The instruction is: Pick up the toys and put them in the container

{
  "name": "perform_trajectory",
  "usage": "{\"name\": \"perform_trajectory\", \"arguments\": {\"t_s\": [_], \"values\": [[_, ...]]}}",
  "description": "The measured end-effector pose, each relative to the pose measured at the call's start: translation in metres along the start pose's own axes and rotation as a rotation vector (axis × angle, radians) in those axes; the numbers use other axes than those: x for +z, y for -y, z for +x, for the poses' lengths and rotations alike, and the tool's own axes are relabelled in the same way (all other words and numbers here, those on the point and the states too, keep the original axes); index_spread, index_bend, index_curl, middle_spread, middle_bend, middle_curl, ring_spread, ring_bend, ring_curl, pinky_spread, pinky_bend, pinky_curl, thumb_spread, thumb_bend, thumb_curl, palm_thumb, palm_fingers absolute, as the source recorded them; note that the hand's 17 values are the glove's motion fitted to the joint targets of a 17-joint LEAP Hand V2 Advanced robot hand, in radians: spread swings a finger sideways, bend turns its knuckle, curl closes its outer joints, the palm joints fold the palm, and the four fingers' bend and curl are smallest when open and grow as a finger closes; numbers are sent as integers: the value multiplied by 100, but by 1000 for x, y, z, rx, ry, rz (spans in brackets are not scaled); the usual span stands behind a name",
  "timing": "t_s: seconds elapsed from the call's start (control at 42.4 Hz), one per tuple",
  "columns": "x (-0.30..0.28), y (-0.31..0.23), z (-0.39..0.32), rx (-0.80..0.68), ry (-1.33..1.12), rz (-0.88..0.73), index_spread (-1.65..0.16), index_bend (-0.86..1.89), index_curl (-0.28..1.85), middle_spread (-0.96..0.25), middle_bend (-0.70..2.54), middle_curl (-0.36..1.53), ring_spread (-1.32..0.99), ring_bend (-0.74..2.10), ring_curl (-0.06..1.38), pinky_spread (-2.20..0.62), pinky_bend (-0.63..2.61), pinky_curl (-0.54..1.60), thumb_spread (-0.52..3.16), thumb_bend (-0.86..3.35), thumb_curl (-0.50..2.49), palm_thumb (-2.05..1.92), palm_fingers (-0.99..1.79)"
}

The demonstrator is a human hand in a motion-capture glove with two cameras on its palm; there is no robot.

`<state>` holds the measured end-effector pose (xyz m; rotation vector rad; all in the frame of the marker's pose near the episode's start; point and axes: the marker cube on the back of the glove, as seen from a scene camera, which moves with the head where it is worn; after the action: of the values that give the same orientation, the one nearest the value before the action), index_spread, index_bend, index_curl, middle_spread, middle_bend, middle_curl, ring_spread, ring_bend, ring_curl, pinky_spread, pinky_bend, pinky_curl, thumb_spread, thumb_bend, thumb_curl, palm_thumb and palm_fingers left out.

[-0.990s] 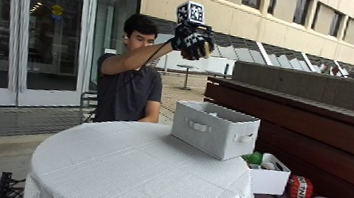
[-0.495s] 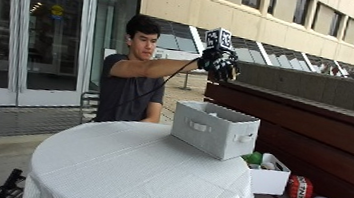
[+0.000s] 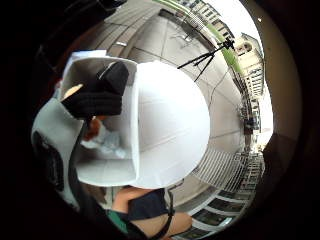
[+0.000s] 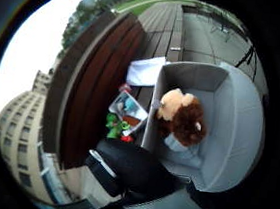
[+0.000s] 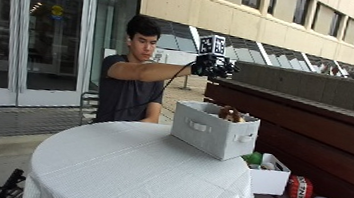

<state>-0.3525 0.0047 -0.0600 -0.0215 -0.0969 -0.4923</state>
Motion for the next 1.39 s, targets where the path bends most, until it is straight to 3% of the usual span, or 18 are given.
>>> {"name": "perform_trajectory", "arguments": {"t_s": [0.189,0.731,0.967,1.391], "values": [[-11,-28,51,5,-53,-92,-31,7,8,-1,12,43,-7,60,27,-2,185,52,90,-15,43,-19,4],[-35,-135,247,174,-192,-110,-30,5,7,0,13,30,-3,42,23,-2,188,54,91,-14,21,-20,0],[-32,-176,281,232,-178,-88,-30,5,6,0,15,28,-3,41,24,-2,188,54,91,-13,17,-19,0],[-34,-185,303,225,-143,-73,-30,5,5,-1,15,26,-3,39,26,-2,188,53,93,-13,13,-19,1]]}}
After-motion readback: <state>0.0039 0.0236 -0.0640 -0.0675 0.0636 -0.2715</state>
